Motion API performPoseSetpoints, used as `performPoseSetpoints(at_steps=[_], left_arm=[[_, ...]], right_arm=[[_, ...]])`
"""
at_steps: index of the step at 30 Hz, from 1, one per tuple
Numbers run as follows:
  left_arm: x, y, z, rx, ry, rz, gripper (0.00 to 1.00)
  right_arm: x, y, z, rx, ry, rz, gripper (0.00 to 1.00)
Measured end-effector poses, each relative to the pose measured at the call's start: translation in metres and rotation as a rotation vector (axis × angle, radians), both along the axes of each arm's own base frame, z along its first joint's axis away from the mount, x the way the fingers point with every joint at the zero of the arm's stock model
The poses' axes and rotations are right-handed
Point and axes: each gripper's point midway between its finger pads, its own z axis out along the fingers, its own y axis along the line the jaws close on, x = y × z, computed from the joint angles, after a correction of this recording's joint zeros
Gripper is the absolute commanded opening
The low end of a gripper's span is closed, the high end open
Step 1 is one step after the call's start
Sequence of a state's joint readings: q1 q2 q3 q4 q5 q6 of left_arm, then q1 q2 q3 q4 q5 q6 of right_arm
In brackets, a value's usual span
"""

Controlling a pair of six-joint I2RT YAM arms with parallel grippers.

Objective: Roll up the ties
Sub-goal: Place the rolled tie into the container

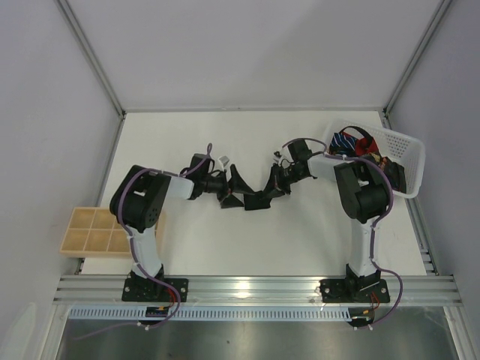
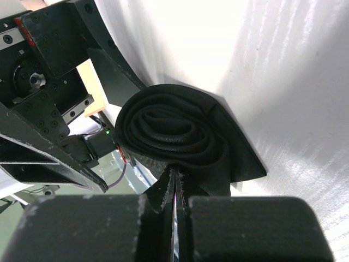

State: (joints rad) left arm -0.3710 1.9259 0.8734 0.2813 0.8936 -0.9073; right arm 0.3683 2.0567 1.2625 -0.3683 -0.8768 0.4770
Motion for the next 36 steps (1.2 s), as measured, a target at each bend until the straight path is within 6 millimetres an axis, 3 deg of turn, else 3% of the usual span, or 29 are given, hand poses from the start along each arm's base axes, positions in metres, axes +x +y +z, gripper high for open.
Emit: performPoseSetpoints(at_steps=[9,36], left_arm=[[0.006,-0.015,0.000,0.008,-0.017,-0.035,0.93],[0.005,-0.033,-0.007,0.071,-0.043,-0.011,0.82]], right_arm=[[0.002,-0.004,-0.002,0.029,0.034,-0.006,0.00],[0.003,-0.009,-0.005,0.088,0.128,-0.033,0.00]])
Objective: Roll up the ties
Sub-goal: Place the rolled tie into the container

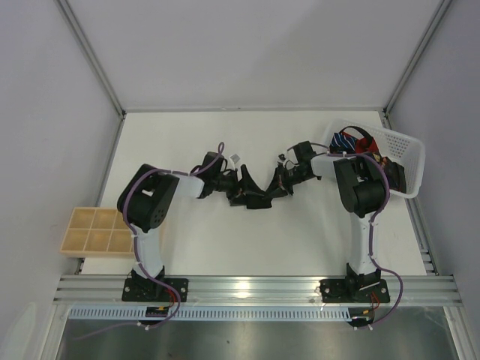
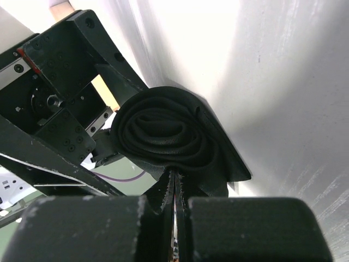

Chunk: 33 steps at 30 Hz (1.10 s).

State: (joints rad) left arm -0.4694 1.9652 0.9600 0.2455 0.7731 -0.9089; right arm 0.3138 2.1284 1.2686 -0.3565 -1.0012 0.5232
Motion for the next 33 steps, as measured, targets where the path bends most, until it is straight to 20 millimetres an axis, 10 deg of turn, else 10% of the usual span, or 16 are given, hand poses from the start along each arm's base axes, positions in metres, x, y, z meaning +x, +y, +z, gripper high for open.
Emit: performPoseSetpoints(at_steps=[21,33], left_arm=[[0.012,-0.004,-0.014,0.075,-0.016,0.056,0.51],[0.016,-0.005,-0.017,0.092,-0.013,0.048,0.00]], right_arm=[[0.002,0.001,-0.001,0.002,0.003,0.002,0.00],[0.003,0.001,-0.001,-0.005,0.006,0.001,0.00]])
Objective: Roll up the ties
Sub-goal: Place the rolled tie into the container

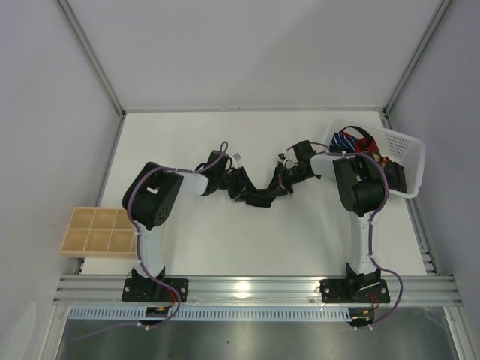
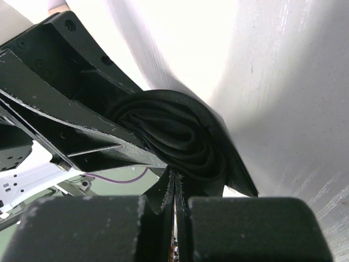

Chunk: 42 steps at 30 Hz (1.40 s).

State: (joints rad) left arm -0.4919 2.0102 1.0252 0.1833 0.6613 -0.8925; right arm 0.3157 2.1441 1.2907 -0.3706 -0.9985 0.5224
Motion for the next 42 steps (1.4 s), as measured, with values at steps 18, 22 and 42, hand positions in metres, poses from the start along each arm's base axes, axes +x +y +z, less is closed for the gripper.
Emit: performPoseSetpoints(at_steps=[18,22,42], left_arm=[[-0.003,0.036,0.023,0.133,0.062,0.064,0.00],[0.004,0.077,0.053,0.186,0.081,0.184,0.00],[-0.036,0.340,0.139,0.467,0.269,1.120,0.01]], right_arm=[[0.038,-0.035,0.084,-0.215,-0.172,-0.150,0.00],[0.019,-0.025,0.116,-0.209,-0.222,-0.127,0.00],[-0.077,0.023,0.137,-0.057,-0.140,0.069,0.00]])
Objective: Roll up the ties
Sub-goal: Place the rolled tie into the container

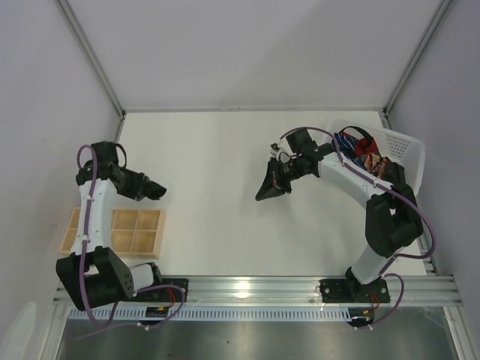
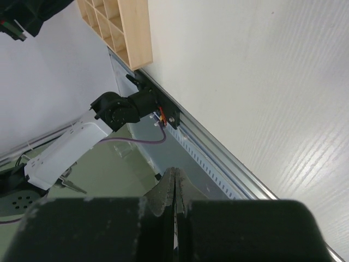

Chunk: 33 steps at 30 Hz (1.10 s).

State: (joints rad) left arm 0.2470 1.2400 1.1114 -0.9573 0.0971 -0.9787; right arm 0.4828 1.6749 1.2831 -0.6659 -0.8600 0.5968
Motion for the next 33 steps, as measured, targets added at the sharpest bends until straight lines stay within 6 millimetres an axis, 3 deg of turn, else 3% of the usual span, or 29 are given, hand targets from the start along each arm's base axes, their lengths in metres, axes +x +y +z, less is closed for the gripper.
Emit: performPoseSetpoints(at_steps=[8,17,24,33], left_arm=[[-0.041,0.007,-0.053,-0.020,0.166,0.083,0.00],[-0.049,0.015,-0.064,-0.002,0.200,0.125,0.00],[-0.062,0.029,-0.073,0.027,0.237,0.206,0.00],[-0.084,0.032,-0.091,0.044,0.325,0.274,0.00]], right_arm=[[-0.009,0.008,0.008,0.011,-0.006,0.042,0.00],[-0.008,0.007,0.012,0.012,-0.020,0.050,0.00],[-0.008,0.007,0.013,0.010,-0.022,0.052,0.00],[-0.009,0.006,0.013,0.005,-0.018,0.053,0.00]])
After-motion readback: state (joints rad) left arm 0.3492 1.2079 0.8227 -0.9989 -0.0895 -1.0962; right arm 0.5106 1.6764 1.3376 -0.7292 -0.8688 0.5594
